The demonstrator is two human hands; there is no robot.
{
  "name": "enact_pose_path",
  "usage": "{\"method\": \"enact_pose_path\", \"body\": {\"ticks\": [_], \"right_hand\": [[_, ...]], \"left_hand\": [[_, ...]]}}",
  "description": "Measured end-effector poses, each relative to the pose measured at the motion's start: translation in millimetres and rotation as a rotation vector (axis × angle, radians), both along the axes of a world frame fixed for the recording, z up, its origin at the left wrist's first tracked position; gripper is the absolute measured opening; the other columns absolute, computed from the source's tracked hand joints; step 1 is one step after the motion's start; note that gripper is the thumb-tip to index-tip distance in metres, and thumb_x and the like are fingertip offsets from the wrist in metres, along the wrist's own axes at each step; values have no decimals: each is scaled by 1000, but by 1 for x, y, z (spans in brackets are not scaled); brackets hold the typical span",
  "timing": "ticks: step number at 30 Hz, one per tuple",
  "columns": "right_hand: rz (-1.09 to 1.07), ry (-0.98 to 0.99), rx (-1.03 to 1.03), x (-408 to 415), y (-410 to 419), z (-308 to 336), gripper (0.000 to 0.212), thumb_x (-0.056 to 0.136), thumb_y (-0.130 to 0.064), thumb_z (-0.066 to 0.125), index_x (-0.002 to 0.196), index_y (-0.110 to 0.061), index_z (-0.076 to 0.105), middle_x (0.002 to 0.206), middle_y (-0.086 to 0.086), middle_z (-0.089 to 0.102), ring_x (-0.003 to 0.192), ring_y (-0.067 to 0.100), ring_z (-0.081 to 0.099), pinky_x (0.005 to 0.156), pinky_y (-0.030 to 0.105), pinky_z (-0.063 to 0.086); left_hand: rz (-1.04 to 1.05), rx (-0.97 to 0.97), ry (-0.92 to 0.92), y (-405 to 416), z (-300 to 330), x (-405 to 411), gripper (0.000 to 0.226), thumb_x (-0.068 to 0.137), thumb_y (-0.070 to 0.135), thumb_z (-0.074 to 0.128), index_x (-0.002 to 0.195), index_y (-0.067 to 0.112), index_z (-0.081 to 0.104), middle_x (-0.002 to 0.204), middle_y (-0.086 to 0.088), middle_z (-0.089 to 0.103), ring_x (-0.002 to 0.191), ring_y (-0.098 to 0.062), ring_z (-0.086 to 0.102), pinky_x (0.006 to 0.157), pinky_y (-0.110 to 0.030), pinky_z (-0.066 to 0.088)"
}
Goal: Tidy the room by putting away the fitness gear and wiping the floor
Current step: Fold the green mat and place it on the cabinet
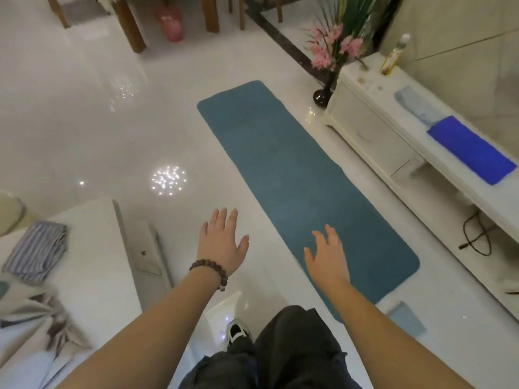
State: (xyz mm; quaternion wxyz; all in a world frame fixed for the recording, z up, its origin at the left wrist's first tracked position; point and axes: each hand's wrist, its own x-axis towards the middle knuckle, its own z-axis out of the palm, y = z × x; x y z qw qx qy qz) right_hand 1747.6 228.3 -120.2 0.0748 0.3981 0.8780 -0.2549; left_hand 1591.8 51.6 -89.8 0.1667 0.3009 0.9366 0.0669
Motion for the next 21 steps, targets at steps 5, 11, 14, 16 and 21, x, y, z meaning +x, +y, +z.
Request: {"method": "enact_pose_path", "body": {"ticks": [5, 11, 14, 16, 21], "right_hand": [[-139, 7, 2, -35, 17, -10, 50, 100, -33, 43, 145, -16, 31, 159, 7, 7, 147, 24, 6, 118, 35, 20], [-358, 9, -35, -74, 57, -43, 50, 99, -33, 44, 145, -17, 32, 159, 5, 6, 147, 23, 5, 117, 38, 22], [-454, -7, -79, -95, 74, -57, 50, 99, -34, 44, 145, -18, 32, 160, 4, 6, 147, 23, 5, 117, 38, 24], [-521, -17, -113, -108, 86, -61, 50, 99, -33, 44, 145, -18, 33, 160, 4, 7, 147, 23, 6, 117, 38, 24], [-622, -75, -154, -131, 116, -69, 49, 99, -33, 44, 144, -18, 34, 159, 6, 9, 146, 26, 9, 115, 38, 24]], "left_hand": [[-133, -21, -34, 49, -16, -57, 68, 98, 49, 30, 154, 21, 5, 162, -4, 5, 148, -22, 0, 121, -41, 5], [-333, -27, -53, 126, -44, -111, 67, 98, 47, 33, 153, 20, 6, 161, -4, 7, 148, -20, 0, 120, -40, 5], [-416, -59, -59, 160, -52, -136, 67, 98, 47, 33, 153, 20, 8, 161, -3, 7, 148, -19, 0, 120, -39, 6], [-478, -82, -78, 182, -55, -156, 66, 98, 45, 34, 153, 19, 9, 161, -3, 8, 148, -19, 0, 120, -39, 6], [-632, -116, -92, 237, -61, -198, 66, 99, 42, 36, 153, 19, 7, 161, -2, 10, 148, -18, 2, 120, -38, 7]]}}
